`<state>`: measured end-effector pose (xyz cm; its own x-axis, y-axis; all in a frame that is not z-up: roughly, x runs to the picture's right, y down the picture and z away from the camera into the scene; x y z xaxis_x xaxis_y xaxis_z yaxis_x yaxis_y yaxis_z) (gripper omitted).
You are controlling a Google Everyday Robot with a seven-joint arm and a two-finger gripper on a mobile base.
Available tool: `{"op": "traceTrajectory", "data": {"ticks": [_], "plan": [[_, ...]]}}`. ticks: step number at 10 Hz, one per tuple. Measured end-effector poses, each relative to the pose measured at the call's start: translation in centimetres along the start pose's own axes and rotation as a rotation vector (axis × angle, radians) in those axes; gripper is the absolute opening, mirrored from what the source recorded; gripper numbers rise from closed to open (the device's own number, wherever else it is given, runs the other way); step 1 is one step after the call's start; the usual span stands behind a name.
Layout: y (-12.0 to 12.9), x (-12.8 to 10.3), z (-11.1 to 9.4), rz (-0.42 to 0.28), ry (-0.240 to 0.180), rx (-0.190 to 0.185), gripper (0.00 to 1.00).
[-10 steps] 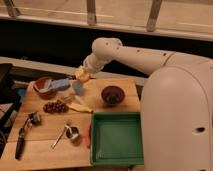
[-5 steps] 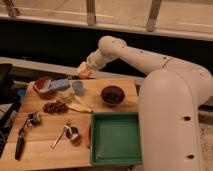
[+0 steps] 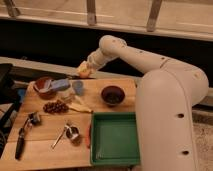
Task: Place apple in plastic cup
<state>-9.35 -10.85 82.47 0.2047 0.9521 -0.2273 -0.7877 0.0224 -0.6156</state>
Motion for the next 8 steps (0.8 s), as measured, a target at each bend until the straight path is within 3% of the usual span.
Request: {"op": "traceTrajectory", "data": {"ticks": [3, 5, 8], "plan": [[-1.7, 1.6, 0.6, 0.030, 0.006, -0.014, 0.00], [-1.4, 1.5, 3.4, 0.045, 0.013, -0.046, 0.00], [-1.6, 0.6, 5.3, 0.055, 0.015, -0.066, 0.00]]}}
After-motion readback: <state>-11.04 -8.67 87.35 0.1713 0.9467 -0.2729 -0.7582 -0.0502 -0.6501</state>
